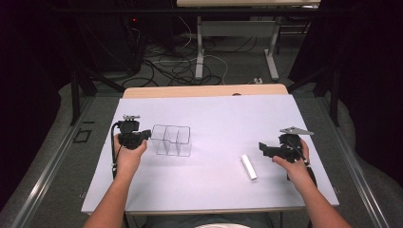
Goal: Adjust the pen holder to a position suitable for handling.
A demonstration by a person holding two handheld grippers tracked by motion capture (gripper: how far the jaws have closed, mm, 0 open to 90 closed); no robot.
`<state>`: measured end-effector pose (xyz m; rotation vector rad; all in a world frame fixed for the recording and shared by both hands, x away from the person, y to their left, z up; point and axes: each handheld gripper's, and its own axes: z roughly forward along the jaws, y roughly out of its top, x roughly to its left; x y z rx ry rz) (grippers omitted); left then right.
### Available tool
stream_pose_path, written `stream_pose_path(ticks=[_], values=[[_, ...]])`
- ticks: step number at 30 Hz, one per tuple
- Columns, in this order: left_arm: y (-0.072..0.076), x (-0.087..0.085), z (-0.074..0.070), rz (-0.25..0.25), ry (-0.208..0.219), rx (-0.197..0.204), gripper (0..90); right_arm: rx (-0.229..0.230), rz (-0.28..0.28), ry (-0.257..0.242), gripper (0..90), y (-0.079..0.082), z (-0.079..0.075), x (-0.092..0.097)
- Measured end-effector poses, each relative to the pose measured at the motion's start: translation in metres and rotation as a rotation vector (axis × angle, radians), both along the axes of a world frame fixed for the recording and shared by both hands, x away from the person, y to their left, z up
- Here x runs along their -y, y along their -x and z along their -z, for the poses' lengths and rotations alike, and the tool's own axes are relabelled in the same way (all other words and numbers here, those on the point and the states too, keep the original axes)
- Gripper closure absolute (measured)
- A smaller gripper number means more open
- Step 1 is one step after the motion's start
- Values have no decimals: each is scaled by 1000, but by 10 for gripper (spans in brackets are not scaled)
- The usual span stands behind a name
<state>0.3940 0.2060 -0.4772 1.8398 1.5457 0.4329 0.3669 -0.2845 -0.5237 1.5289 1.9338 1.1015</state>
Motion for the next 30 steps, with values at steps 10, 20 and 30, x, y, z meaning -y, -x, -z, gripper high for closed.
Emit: stream_pose_path(ticks=[10,20,30], values=[[4,6,3,-2,0,6,898,-3,-7,1,57,0,0,-1],[11,38,3,41,14,6,898,-2,-7,3,57,0,0,-2],[14,68,4,91,20,18,898,-5,-4,1,59,0,0,-1]])
